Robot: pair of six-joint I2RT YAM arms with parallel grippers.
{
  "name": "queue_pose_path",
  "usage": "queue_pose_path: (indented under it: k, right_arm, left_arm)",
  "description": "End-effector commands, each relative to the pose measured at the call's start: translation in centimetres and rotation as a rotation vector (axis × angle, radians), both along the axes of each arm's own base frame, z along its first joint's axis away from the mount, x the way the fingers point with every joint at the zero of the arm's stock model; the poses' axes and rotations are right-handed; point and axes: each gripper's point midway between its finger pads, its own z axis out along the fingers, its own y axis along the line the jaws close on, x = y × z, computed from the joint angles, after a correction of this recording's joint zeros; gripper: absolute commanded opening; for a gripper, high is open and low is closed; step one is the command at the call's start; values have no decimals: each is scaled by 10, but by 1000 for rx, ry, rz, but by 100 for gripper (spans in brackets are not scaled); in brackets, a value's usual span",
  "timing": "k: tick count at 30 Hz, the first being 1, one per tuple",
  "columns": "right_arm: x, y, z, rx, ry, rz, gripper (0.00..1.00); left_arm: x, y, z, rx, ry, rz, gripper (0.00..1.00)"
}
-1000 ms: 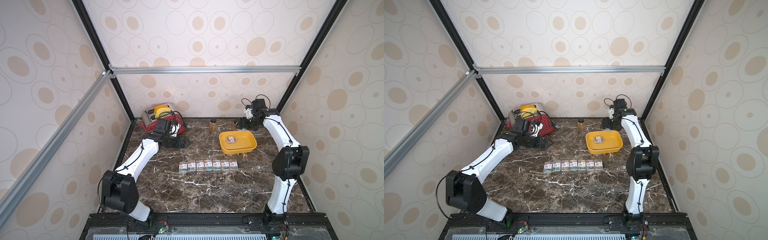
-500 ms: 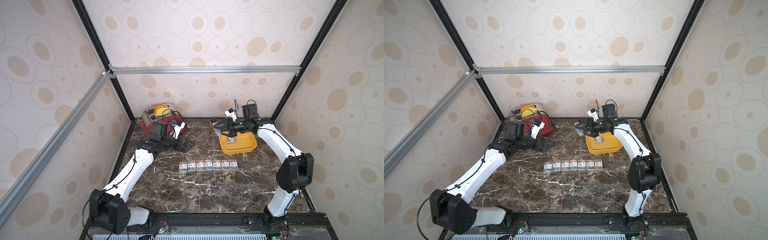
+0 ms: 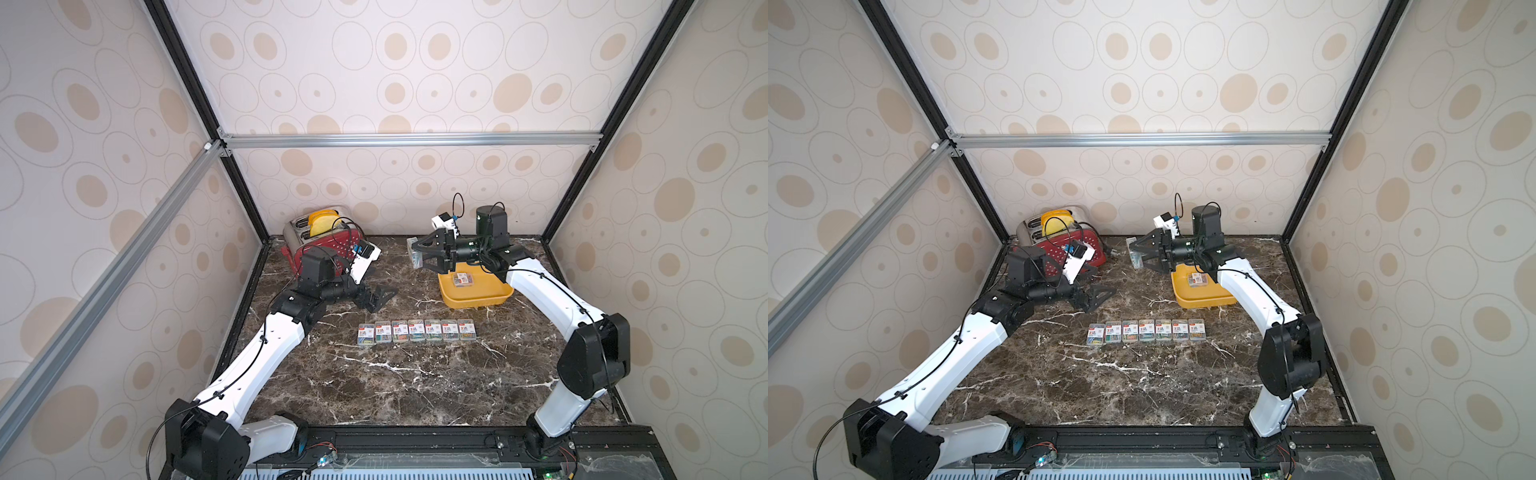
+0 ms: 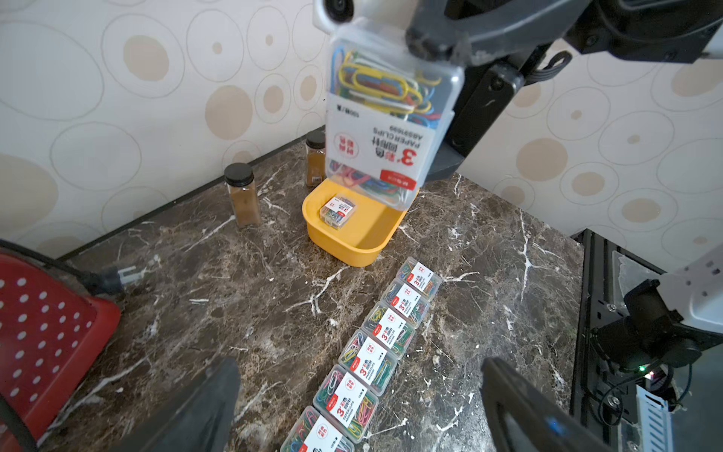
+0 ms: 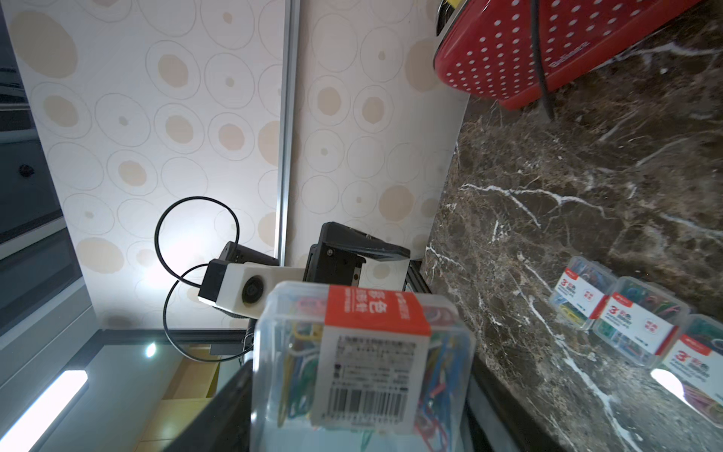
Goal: Take the paper clips out of the storage box
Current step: Pick up the boxed paper clips from the storage box.
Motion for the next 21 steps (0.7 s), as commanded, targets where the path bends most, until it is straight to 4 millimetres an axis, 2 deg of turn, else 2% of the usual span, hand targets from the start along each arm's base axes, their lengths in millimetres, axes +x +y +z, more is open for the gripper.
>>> queue_pose_path:
  k: [1,13,21]
  right_arm:
    - [-17,3,20,51,-27,50,47]
    - [-31,18,24,73,-28,97,47]
    - [-36,24,28,91,-30,123,46]
  left_arm:
    - [-2,-9,28,-25,-144,-67,99]
    - [-3,-21,52,-92,-234,-120,99]
    - [11,-25,62,-104,-279,-100,99]
